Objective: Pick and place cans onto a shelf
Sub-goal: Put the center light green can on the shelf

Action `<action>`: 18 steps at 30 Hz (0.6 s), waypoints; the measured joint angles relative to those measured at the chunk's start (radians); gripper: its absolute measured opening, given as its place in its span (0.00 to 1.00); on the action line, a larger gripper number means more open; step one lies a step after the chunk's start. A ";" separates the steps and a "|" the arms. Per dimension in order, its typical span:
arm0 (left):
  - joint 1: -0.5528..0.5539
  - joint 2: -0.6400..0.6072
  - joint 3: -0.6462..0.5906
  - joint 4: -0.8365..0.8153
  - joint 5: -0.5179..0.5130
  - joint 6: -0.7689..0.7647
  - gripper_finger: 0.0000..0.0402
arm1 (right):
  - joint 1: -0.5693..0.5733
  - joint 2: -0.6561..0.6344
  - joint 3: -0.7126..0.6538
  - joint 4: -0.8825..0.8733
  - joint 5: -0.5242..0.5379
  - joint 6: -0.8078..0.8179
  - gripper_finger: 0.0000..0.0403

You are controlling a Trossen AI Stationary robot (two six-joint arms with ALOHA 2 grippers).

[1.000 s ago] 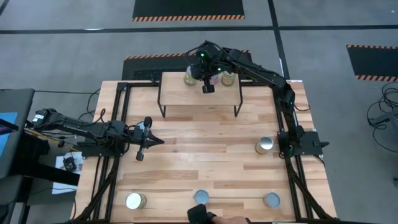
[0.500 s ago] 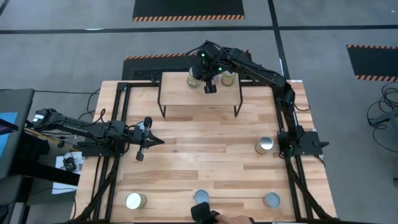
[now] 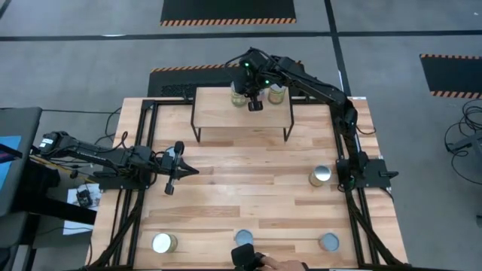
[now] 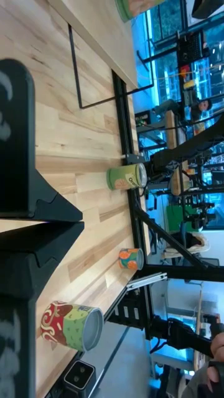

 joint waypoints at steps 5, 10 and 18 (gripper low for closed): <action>0.000 0.000 0.000 0.000 0.000 0.000 0.00 | 0.003 0.000 0.000 0.016 0.000 0.011 0.16; 0.000 0.000 0.000 0.000 0.000 0.000 0.00 | 0.019 -0.001 0.000 0.051 0.024 0.015 0.19; 0.000 0.000 0.000 -0.001 0.000 0.001 0.00 | 0.084 -0.097 0.002 -0.036 0.072 0.056 0.06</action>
